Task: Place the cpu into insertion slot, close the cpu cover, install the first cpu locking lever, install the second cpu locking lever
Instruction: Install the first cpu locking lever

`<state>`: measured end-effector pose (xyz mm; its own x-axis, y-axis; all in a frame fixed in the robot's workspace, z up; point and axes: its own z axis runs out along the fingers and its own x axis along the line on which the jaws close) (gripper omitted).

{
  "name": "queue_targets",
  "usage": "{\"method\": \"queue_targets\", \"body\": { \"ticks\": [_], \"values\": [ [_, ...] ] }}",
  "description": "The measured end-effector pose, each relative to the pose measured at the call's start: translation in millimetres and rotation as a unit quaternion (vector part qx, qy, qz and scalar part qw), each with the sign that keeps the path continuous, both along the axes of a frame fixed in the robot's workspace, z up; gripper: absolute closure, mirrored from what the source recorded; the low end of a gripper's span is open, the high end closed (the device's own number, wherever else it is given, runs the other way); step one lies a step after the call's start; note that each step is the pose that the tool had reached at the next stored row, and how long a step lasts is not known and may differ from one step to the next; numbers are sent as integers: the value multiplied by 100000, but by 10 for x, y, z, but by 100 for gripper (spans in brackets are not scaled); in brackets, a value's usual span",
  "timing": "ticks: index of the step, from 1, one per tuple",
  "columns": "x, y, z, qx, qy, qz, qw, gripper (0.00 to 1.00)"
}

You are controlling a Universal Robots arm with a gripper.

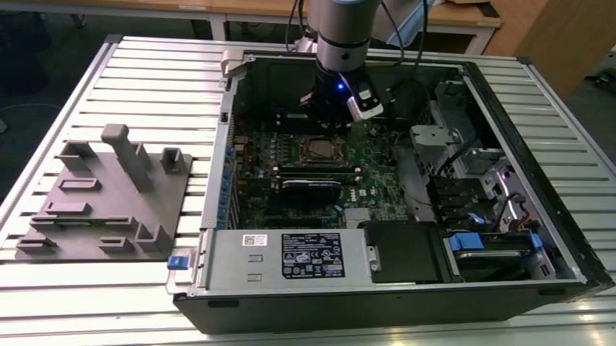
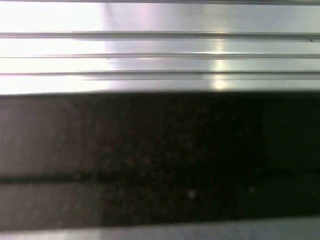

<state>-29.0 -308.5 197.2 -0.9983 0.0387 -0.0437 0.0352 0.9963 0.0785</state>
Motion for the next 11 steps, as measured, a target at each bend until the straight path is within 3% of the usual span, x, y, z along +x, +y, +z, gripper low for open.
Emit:
{"method": "queue_targets", "body": {
  "ticks": [11],
  "values": [
    [-5,-1,32,-30,22,-5,100000,89]
  ]
}}
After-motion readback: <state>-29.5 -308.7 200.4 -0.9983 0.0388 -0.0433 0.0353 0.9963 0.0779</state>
